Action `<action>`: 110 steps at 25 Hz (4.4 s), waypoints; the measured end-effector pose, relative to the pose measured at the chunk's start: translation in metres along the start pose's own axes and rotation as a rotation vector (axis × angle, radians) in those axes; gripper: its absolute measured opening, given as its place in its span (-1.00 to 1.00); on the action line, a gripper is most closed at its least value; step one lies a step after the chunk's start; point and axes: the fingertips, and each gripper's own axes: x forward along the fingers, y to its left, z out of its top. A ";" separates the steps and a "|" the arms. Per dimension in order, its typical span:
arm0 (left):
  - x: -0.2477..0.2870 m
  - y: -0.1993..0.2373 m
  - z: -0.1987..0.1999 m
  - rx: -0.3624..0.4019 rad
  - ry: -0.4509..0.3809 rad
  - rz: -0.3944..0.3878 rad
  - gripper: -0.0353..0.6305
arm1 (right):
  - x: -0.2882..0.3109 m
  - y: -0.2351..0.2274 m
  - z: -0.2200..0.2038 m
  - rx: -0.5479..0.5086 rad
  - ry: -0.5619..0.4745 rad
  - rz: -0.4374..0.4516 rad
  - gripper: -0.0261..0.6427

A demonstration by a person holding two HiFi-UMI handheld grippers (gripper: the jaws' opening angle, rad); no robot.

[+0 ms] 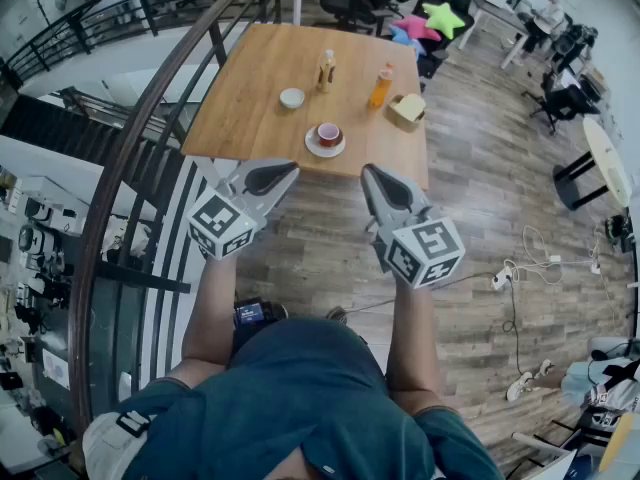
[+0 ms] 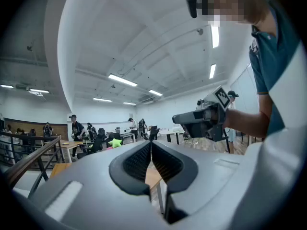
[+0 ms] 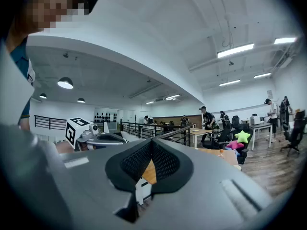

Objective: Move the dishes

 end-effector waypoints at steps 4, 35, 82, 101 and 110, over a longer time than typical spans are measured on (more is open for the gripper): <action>-0.006 0.000 0.006 0.001 -0.004 -0.004 -0.88 | -0.002 0.005 0.005 0.003 0.003 -0.005 -0.89; -0.026 0.054 -0.021 -0.049 -0.018 -0.101 -0.59 | 0.052 0.031 0.001 0.083 -0.009 -0.081 -0.58; 0.111 0.126 -0.060 -0.088 0.124 0.243 -0.59 | 0.160 -0.161 -0.020 0.181 0.009 0.261 -0.58; 0.185 0.137 -0.066 -0.088 0.162 0.194 -0.59 | 0.148 -0.244 -0.031 0.243 0.003 0.188 -0.58; 0.236 0.170 -0.063 -0.078 0.114 0.039 -0.59 | 0.144 -0.287 -0.027 0.237 -0.004 0.006 -0.58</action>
